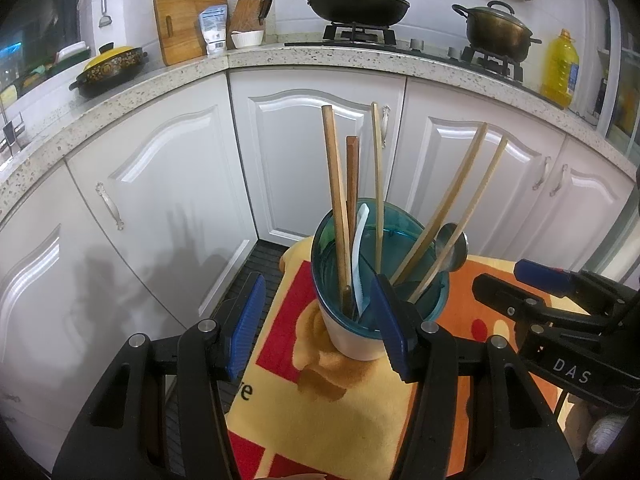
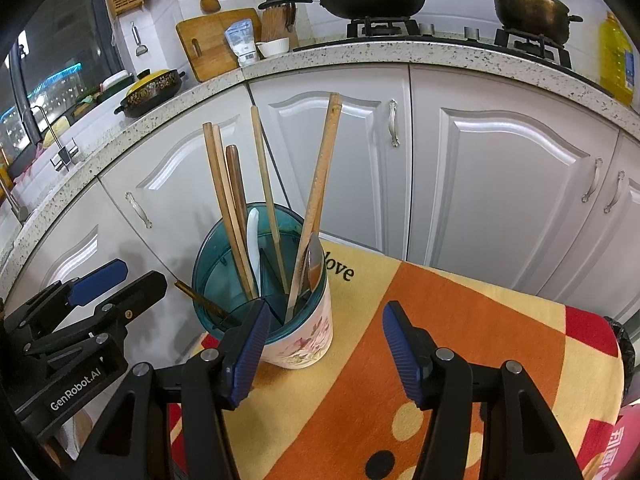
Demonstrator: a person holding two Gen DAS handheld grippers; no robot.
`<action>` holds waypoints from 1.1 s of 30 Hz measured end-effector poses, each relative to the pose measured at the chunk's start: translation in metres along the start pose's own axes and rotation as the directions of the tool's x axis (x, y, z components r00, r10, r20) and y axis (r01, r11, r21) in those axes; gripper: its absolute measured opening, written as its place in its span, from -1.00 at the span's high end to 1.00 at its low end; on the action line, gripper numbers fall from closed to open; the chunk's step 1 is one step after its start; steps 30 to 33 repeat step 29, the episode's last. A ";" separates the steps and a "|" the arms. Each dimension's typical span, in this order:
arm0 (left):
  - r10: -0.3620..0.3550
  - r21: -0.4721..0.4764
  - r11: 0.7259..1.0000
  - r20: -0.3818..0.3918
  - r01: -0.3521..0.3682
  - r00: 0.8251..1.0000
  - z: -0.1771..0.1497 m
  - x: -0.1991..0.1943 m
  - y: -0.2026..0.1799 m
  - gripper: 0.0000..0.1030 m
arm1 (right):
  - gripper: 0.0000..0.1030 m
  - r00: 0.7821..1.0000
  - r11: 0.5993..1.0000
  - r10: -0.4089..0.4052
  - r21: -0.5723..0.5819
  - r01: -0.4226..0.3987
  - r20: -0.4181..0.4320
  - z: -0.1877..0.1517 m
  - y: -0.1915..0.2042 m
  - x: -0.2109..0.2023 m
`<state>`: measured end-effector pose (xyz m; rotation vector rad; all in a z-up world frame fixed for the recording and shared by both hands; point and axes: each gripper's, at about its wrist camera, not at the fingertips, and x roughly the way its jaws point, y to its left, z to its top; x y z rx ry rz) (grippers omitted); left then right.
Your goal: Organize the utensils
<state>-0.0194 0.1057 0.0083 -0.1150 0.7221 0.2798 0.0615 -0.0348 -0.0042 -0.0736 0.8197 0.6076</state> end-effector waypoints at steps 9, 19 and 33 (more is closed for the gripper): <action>0.001 0.000 1.000 0.000 -0.001 1.000 0.000 0.000 0.001 -0.05 | -0.12 1.000 1.000 0.001 -0.002 -0.001 -0.005 0.000 0.001 0.002; -0.001 0.001 1.000 0.001 0.001 1.000 0.000 -0.001 0.001 -0.05 | -0.13 1.000 1.000 0.002 -0.007 -0.002 -0.011 -0.001 0.002 0.004; -0.012 0.026 1.000 0.036 0.011 0.999 0.000 -0.007 -0.004 -0.05 | -0.13 1.000 1.000 0.015 0.012 -0.015 -0.004 -0.006 -0.010 0.000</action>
